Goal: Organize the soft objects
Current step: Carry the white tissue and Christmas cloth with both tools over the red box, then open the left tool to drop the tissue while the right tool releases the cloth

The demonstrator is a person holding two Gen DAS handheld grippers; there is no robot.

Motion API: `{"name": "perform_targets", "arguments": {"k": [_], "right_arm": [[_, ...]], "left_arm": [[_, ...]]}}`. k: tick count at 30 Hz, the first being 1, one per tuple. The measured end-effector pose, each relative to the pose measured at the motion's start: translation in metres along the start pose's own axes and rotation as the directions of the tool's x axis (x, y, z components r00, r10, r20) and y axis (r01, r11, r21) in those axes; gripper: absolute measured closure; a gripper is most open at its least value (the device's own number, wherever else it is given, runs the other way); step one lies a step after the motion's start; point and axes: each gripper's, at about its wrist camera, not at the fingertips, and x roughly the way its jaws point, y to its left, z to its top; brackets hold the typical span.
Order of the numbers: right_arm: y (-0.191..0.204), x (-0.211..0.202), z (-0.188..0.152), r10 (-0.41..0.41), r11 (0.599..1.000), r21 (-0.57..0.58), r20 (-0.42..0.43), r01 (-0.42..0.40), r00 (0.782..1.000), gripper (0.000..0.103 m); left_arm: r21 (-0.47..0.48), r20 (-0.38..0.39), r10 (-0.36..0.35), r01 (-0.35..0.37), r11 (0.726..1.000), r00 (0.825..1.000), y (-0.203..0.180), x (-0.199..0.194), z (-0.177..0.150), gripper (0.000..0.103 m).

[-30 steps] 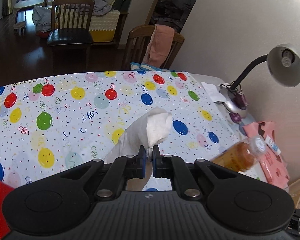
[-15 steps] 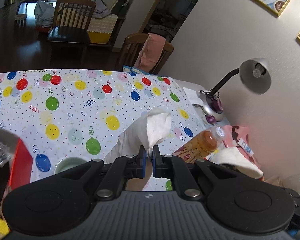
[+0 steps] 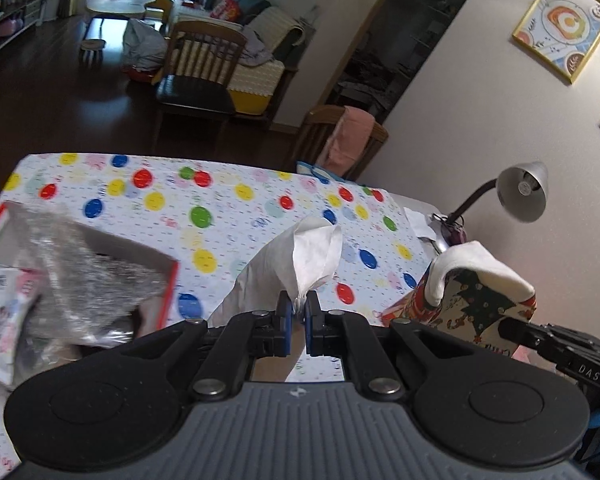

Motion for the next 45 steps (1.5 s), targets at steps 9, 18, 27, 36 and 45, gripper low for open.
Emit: {"name": "perform_targets", "arguments": {"k": [9,18,27,36,45], "right_arm": [[0.079,0.031,0.037,0.112,0.991,-0.070,0.002,-0.111,0.994,0.103],[0.158,0.076,0.056,0.196,0.972,-0.128,-0.009,-0.195,0.981,0.103],[0.199,0.135,0.045,0.191,0.971,-0.139,-0.049,-0.196,0.980,0.103],[0.214,0.188,0.012,0.140,0.984,-0.087,-0.146,-0.154,0.979,0.103],[0.214,0.233,-0.008,0.103,0.994,-0.016,-0.224,-0.109,0.969,0.103]], "left_arm": [[-0.006,0.063,0.075,-0.075,0.997,0.995,0.052,-0.070,0.008,0.097],[-0.001,0.117,0.164,-0.165,0.986,0.979,0.105,-0.124,0.021,0.097],[-0.002,0.087,0.225,-0.225,0.974,0.971,0.164,-0.134,0.027,0.097],[-0.019,-0.011,0.250,-0.250,0.968,0.968,0.218,-0.097,0.019,0.097],[-0.034,-0.073,0.284,-0.287,0.957,0.956,0.257,-0.050,0.010,0.097]]}}
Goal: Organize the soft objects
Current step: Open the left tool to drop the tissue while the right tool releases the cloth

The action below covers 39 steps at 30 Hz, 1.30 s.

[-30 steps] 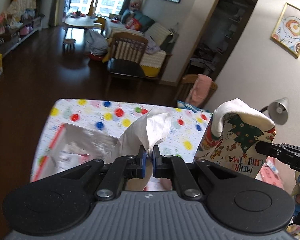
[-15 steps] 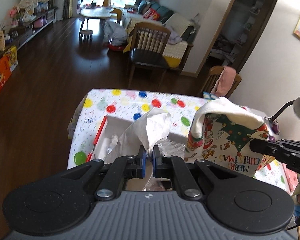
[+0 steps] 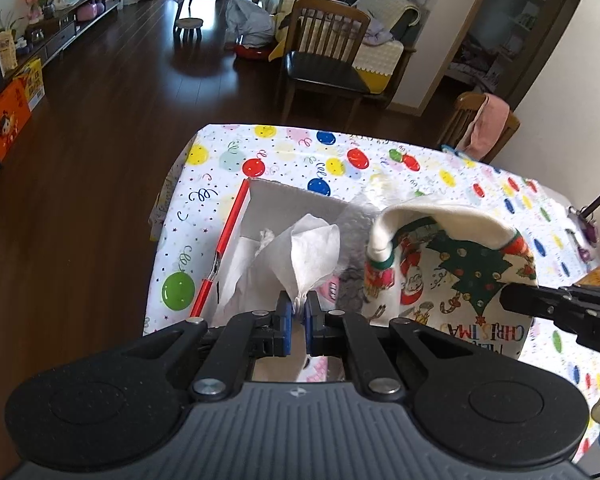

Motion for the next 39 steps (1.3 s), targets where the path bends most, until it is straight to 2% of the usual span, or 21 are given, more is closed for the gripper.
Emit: {"name": "perform_targets", "arguments": {"k": [3,16,26,36,39], "right_arm": [[-0.003,0.012,0.000,-0.017,1.000,0.018,-0.012,0.017,1.000,0.103],[-0.026,0.044,-0.001,-0.088,0.994,0.065,-0.049,0.091,0.995,0.102],[-0.019,0.052,-0.006,-0.099,0.995,0.007,-0.094,0.100,0.991,0.082],[0.000,0.040,-0.008,-0.133,0.985,-0.123,-0.065,0.125,0.989,0.061],[0.005,0.037,-0.009,-0.141,0.980,-0.150,-0.053,0.132,0.989,0.051]], "left_arm": [[0.022,0.000,0.011,-0.011,1.000,1.000,0.000,0.014,-0.001,0.097],[-0.013,-0.049,-0.040,0.039,0.999,0.998,-0.003,0.061,-0.005,0.097],[-0.031,-0.060,-0.055,0.053,0.998,0.997,0.000,0.081,-0.018,0.097],[-0.035,-0.032,-0.053,0.052,0.998,0.998,-0.003,0.082,-0.024,0.096],[-0.048,-0.030,-0.057,0.055,0.997,0.998,-0.002,0.081,-0.025,0.094]]}}
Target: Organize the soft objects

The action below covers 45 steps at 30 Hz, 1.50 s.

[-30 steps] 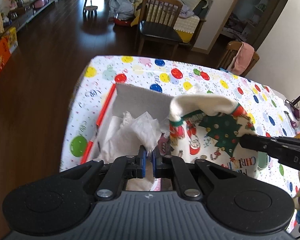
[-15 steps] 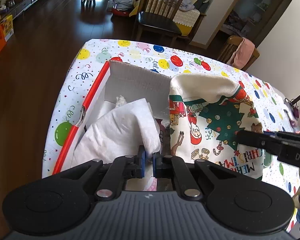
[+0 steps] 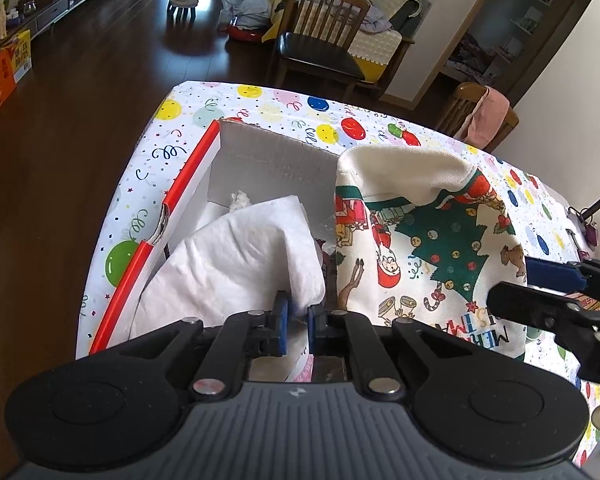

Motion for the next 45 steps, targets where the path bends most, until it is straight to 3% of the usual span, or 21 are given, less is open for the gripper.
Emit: {"name": "perform_targets", "arguments": {"k": [3,4,6,7,8,12,17,20,26,29,37,45], "right_arm": [[0.004,-0.005,-0.001,-0.008,1.000,-0.023,0.016,0.009,1.000,0.045],[0.005,-0.007,-0.002,-0.010,1.000,-0.029,0.019,0.010,1.000,0.043],[0.005,-0.011,-0.003,-0.013,0.999,-0.037,0.030,0.014,0.999,0.040],[0.005,-0.013,-0.003,-0.013,0.999,-0.040,0.035,0.015,0.999,0.039],[0.005,-0.015,-0.004,-0.011,0.999,-0.041,0.039,0.012,0.999,0.037],[0.005,-0.028,-0.007,-0.005,0.999,-0.036,0.062,0.008,0.998,0.035],[0.007,-0.050,-0.012,0.014,0.999,-0.050,0.113,-0.009,0.994,0.021],[0.010,-0.065,-0.016,0.035,0.998,-0.059,0.148,-0.027,0.988,0.017],[0.020,-0.095,-0.026,0.073,0.995,-0.087,0.238,-0.054,0.969,0.006],[0.025,-0.110,-0.032,0.087,0.994,-0.091,0.279,-0.064,0.956,0.003],[0.031,-0.139,-0.056,0.069,0.997,-0.068,0.381,-0.047,0.922,0.000],[0.023,-0.159,-0.083,-0.023,1.000,0.000,0.454,0.026,0.891,0.000]], "left_arm": [[0.007,0.009,0.005,-0.005,1.000,1.000,-0.001,-0.001,-0.002,0.089],[0.006,0.011,0.009,-0.009,1.000,1.000,-0.001,-0.002,-0.003,0.082],[-0.009,0.011,0.001,-0.001,1.000,1.000,0.000,-0.003,-0.004,0.064],[-0.015,0.013,-0.004,0.004,1.000,1.000,0.000,-0.004,-0.005,0.042],[-0.017,0.017,-0.001,0.002,1.000,1.000,0.000,-0.006,-0.006,0.030],[-0.003,0.047,0.019,-0.019,1.000,0.999,-0.003,-0.016,-0.008,0.030],[0.006,0.076,0.009,-0.009,1.000,0.997,-0.005,-0.033,-0.012,0.030],[0.041,0.108,0.023,-0.028,0.999,0.994,-0.011,-0.048,-0.018,0.030],[0.135,0.211,0.074,-0.104,0.985,0.975,-0.031,-0.088,-0.038,0.030],[0.167,0.257,0.058,-0.103,0.981,0.965,-0.040,-0.108,-0.047,0.023],[0.200,0.314,-0.004,-0.062,0.978,0.949,-0.064,-0.145,-0.069,0.022],[0.232,0.327,-0.062,-0.017,0.973,0.943,-0.086,-0.160,-0.089,0.018]]}}
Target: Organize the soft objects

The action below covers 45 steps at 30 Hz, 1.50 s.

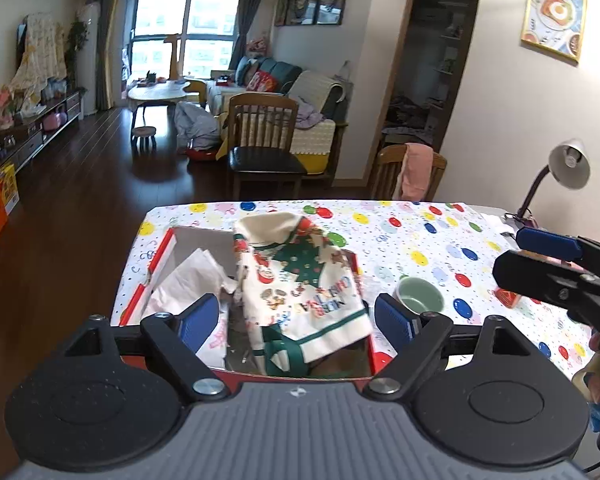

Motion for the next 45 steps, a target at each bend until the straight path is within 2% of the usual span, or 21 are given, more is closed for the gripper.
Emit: {"name": "perform_targets", "arguments": {"k": [4,7,16,24,32,36,39,45], "right_arm": [[-0.003,-0.011,-0.009,-0.050,0.999,0.022,0.011,0.050,0.999,0.000],[-0.004,-0.020,-0.016,-0.089,0.996,0.033,0.023,0.088,0.996,0.000],[-0.005,-0.043,-0.035,-0.202,0.977,0.081,0.040,0.199,0.978,0.000],[-0.006,-0.064,-0.050,-0.289,0.950,0.131,0.039,0.282,0.957,0.000],[0.000,-0.078,-0.056,-0.317,0.945,0.105,0.053,0.310,0.947,0.000],[0.001,-0.080,-0.057,-0.321,0.943,0.105,0.053,0.315,0.946,0.000],[0.001,-0.083,-0.059,-0.327,0.941,0.112,0.051,0.320,0.944,0.000],[-0.002,-0.087,-0.061,-0.333,0.936,0.138,0.049,0.324,0.942,0.000]], "left_arm": [[0.022,0.013,-0.019,0.018,1.000,1.000,-0.013,-0.006,-0.004,0.014],[0.030,0.022,-0.033,0.033,0.999,0.999,-0.022,-0.010,-0.007,0.000],[0.080,0.038,-0.062,0.058,0.995,0.997,-0.052,-0.019,-0.018,0.000],[0.128,0.090,-0.104,0.092,0.987,0.990,-0.070,-0.036,-0.028,0.000],[0.127,0.118,-0.102,0.087,0.988,0.988,-0.079,-0.044,-0.032,0.000],[0.124,0.100,-0.071,0.059,0.991,0.992,-0.084,-0.044,-0.035,0.000],[0.124,0.093,-0.095,0.083,0.989,0.991,-0.086,-0.045,-0.038,0.000],[0.147,0.121,-0.096,0.078,0.986,0.988,-0.092,-0.052,-0.042,0.000]]}}
